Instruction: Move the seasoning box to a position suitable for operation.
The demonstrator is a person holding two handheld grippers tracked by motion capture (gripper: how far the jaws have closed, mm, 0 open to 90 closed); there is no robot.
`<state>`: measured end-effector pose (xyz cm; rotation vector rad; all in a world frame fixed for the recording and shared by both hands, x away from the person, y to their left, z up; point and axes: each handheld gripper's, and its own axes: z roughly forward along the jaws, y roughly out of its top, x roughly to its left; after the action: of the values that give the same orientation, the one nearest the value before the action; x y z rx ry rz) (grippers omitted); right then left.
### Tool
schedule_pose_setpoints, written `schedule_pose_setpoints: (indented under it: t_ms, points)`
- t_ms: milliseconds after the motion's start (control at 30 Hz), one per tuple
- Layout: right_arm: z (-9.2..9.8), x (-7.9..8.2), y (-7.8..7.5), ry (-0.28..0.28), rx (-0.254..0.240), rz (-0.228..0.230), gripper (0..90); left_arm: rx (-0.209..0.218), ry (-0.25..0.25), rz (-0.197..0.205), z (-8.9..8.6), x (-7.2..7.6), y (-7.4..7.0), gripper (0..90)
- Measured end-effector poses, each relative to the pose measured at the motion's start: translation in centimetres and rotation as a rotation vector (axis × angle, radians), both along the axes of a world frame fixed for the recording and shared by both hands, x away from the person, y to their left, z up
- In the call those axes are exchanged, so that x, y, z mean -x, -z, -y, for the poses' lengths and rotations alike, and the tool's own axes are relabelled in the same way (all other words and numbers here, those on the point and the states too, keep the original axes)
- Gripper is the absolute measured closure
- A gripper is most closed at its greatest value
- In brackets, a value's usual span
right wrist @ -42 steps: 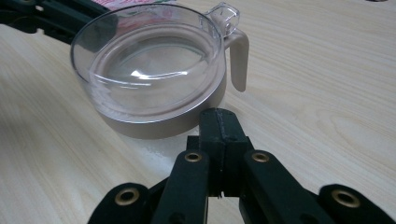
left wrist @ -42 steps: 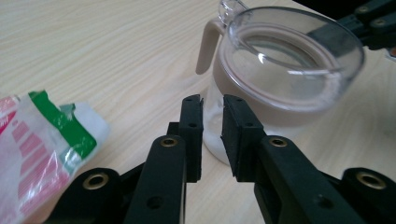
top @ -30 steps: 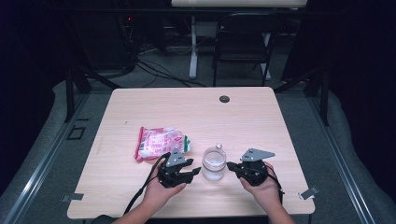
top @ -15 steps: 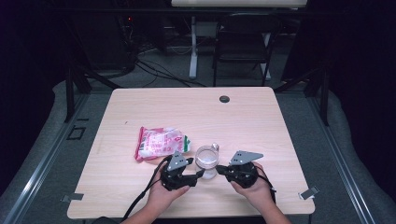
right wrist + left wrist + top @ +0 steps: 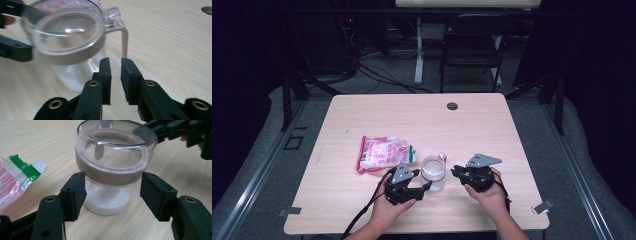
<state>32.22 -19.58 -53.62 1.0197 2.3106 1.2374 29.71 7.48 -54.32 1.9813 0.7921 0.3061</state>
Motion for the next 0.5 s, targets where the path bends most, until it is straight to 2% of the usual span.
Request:
schedule_pose_setpoints:
  t_ms: [67, 200, 233, 500]
  points:
    - [-0.2, -1.2, 0.5, 0.010, 0.005, -0.010, 78.5, -0.009, -0.015, 0.020, -0.4, 0.3, -0.1, 40.3]
    - [-0.7, -2.4, 0.8, -0.009, 0.009, -0.021, 77.4, -0.006, -0.046, 0.025, -1.4, 0.5, -0.3, 41.1]
    - [-0.9, -2.6, 0.9, -0.014, 0.009, -0.015, 77.1, 0.001, -0.051, 0.014, -1.7, 0.6, -0.3, 41.2]
    - [-1.5, -4.6, 1.7, -0.016, -0.008, -0.042, 74.5, -0.002, -0.083, 0.012, -2.9, 1.3, -0.2, 41.2]
